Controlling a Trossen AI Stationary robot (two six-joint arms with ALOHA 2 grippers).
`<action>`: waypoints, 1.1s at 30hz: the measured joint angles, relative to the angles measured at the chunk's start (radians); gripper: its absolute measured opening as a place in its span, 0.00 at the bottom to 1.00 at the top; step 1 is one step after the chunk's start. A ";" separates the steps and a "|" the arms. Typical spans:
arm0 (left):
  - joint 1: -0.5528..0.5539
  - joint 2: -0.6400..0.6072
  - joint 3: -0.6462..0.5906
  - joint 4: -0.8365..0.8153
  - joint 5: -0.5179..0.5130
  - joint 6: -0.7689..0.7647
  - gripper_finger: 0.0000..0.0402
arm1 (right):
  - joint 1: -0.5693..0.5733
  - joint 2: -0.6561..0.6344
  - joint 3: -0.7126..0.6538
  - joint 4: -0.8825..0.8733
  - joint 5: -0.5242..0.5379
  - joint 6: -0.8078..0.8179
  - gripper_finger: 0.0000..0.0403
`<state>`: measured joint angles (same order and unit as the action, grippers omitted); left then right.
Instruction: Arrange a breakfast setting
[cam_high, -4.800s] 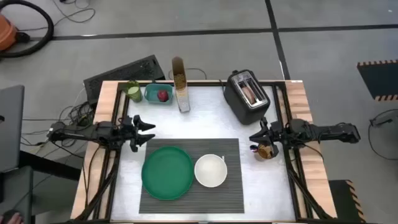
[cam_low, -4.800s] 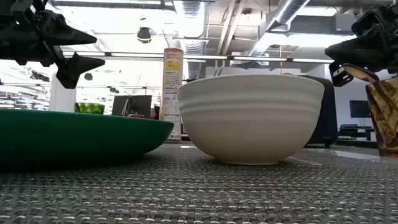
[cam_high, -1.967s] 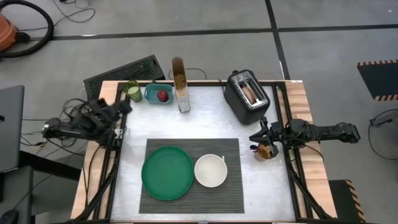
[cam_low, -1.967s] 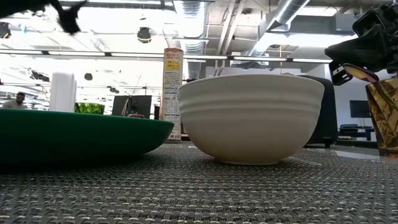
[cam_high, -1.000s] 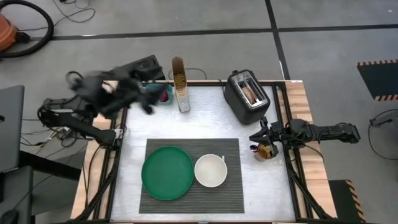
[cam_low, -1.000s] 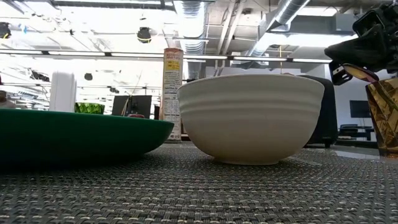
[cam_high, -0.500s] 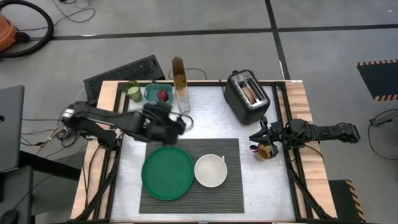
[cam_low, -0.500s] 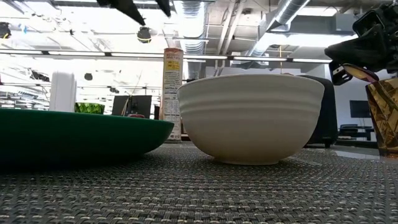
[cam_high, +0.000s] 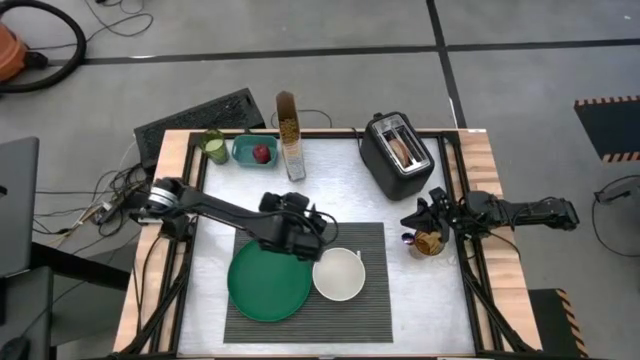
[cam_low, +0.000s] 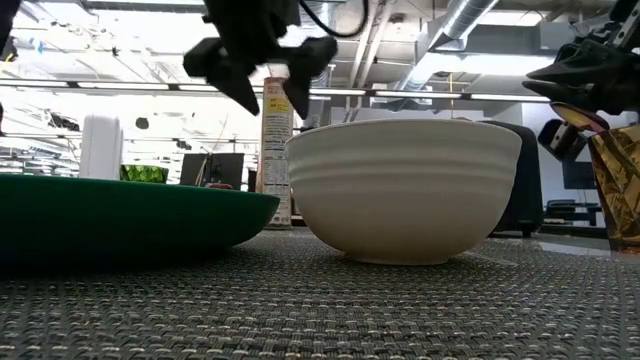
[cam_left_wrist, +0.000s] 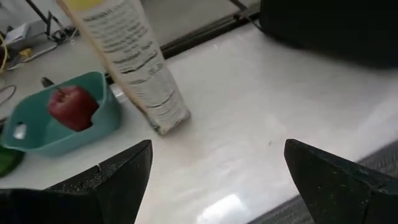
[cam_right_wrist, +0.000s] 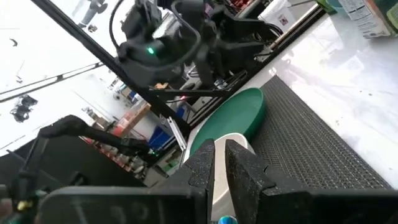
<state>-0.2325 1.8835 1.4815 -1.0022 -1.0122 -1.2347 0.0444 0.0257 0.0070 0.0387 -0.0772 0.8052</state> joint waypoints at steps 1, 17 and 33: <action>0.001 0.021 0.000 0.015 -0.023 -0.017 0.87 | 0.000 0.000 0.000 0.000 0.000 0.003 0.17; 0.112 0.280 0.000 -0.005 -0.162 -0.459 0.87 | 0.001 0.000 0.000 0.000 -0.001 0.080 0.17; 0.214 0.269 -0.066 0.168 -0.153 -0.372 0.87 | 0.001 0.000 0.000 0.002 0.004 0.077 0.17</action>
<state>-0.0183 2.1521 1.4155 -0.8340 -1.1648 -1.6064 0.0456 0.0260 0.0067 0.0405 -0.0732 0.8822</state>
